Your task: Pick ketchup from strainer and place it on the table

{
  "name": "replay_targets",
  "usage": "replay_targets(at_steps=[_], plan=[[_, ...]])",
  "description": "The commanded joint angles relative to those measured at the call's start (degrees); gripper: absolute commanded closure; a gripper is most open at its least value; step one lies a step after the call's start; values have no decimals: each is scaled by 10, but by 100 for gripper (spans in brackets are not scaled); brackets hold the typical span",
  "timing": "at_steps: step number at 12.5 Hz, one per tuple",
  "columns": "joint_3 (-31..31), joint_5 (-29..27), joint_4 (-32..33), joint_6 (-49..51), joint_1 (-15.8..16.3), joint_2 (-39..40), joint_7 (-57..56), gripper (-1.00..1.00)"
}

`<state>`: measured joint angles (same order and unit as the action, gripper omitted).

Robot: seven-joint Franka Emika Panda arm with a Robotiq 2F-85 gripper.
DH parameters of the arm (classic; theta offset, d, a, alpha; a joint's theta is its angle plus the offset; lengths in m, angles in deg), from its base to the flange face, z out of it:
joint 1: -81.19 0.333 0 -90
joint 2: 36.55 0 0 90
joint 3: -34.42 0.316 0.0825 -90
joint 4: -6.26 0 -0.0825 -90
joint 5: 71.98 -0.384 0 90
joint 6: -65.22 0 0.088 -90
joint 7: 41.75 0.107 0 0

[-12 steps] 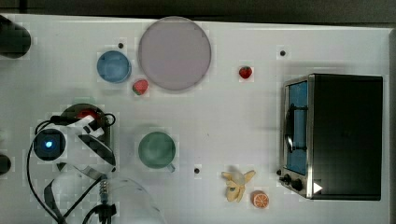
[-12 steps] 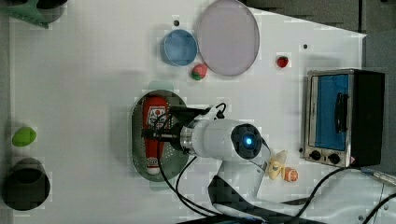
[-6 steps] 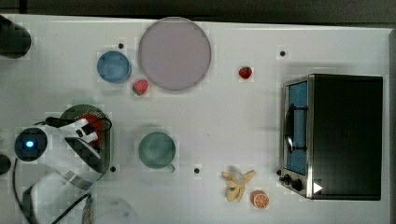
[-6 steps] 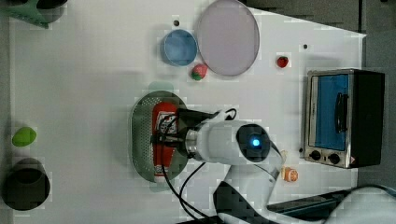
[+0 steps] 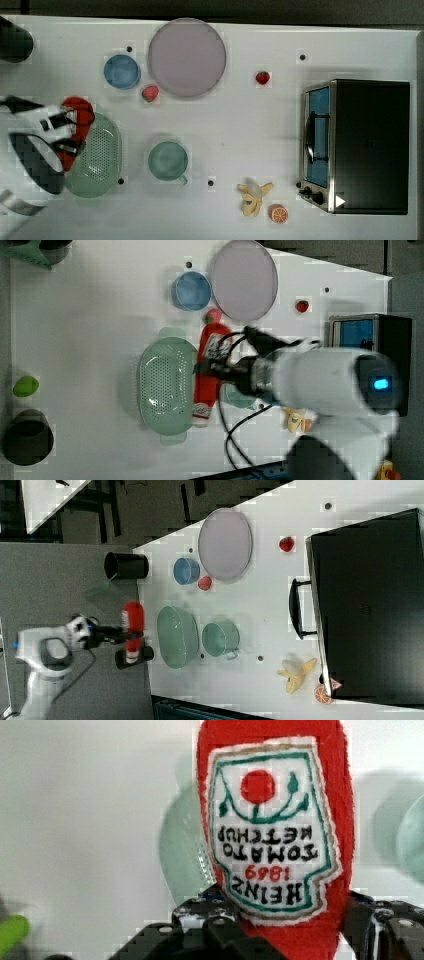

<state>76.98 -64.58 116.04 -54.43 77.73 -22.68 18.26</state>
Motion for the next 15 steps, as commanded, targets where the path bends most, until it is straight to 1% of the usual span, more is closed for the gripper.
replay_targets(at_steps=[1,3,4,7,9,12,15], plan=[[-32,-22,-66,81,-51,5,-73,-16],[-68,-22,-96,114,-72,5,-145,-16],[-89,-22,-100,115,-81,5,-193,-16],[-159,-16,-98,106,-102,5,-344,-16],[-211,-16,-91,92,-109,5,-410,-16],[-274,-16,-62,43,-110,5,-444,-16],[-305,-16,-2,-35,-110,5,-444,-16]])
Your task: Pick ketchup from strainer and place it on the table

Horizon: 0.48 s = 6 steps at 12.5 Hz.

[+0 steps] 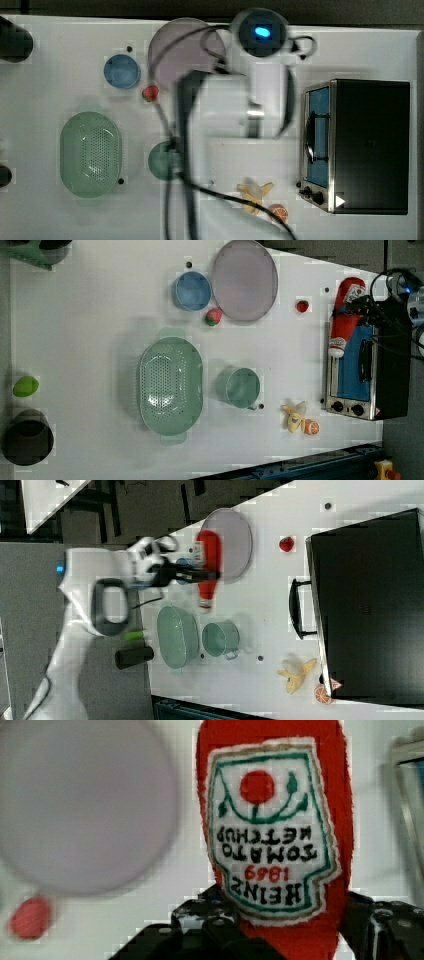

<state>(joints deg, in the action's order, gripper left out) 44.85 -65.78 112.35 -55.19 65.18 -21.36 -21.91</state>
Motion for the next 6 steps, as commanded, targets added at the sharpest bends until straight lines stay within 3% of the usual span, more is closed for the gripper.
replay_targets(at_steps=[1,6], plan=[[10,-4,63,-59,16,-8,-42,-16],[4,-4,189,-165,15,-5,-39,-16]])
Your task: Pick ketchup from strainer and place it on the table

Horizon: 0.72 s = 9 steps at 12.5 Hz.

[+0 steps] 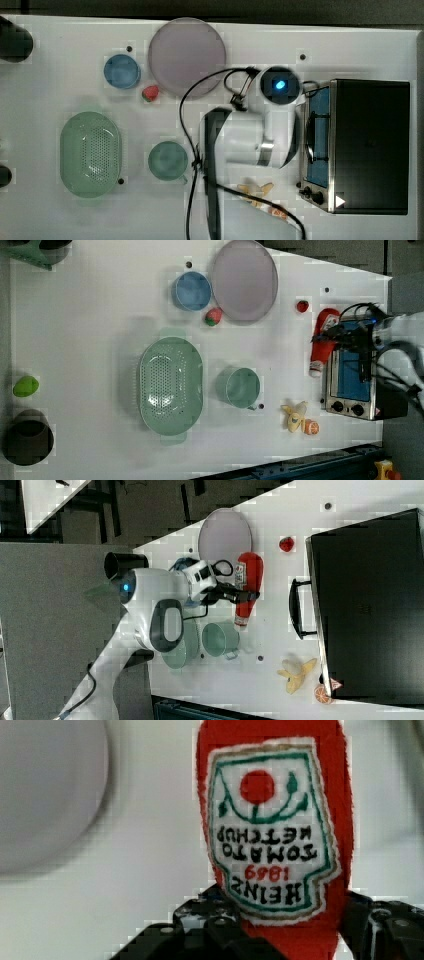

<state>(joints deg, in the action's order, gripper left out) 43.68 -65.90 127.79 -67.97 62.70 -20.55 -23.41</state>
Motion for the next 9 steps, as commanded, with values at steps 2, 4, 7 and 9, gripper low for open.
replay_targets(at_steps=[2,4,7,9], plan=[[16,-3,61,-68,40,4,-23,-16],[16,-3,65,-92,40,34,-23,-16],[16,-3,64,-133,40,78,-23,-43],[16,-3,63,-156,40,77,-23,-87]])
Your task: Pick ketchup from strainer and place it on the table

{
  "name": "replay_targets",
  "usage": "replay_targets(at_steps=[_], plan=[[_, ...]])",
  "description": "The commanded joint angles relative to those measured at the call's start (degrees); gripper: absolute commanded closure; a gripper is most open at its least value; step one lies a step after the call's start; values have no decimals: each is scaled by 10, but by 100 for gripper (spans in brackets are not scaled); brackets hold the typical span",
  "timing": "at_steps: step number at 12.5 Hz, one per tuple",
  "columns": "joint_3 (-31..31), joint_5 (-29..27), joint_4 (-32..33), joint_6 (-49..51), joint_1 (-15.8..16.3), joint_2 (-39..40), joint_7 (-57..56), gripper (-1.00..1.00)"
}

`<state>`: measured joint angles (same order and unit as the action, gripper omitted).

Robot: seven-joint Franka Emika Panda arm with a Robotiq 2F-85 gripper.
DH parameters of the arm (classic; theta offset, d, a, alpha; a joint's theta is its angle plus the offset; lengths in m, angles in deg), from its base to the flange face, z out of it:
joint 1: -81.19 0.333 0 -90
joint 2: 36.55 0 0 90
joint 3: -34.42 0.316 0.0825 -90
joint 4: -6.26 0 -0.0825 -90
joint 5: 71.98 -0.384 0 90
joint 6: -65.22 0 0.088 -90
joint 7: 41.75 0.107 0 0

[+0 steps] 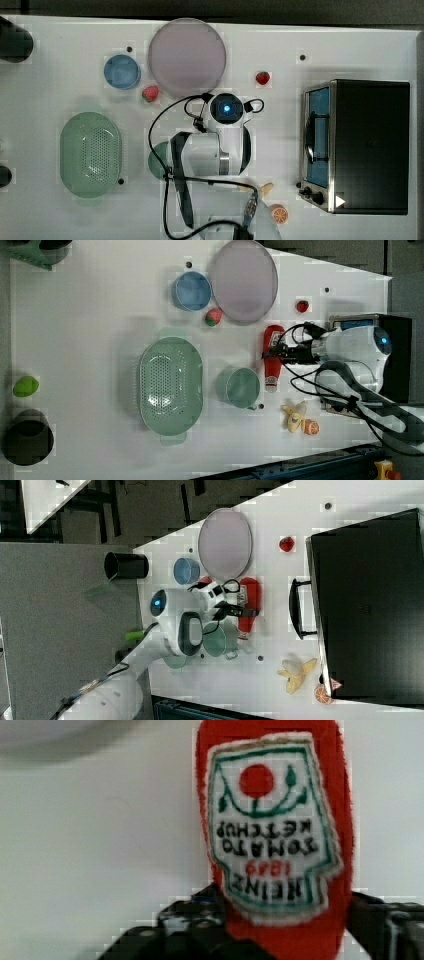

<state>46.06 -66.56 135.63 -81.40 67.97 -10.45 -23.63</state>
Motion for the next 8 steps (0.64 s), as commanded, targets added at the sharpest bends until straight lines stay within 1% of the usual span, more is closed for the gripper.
replay_targets(at_steps=[1,3,5,8], plan=[[-7,4,-18,-15,-12,-37,-21,-99],[-7,2,-37,19,-12,-76,-20,-100],[-7,2,-73,77,-12,-119,-20,-100],[-7,1,-166,194,-12,-159,21,-100]])
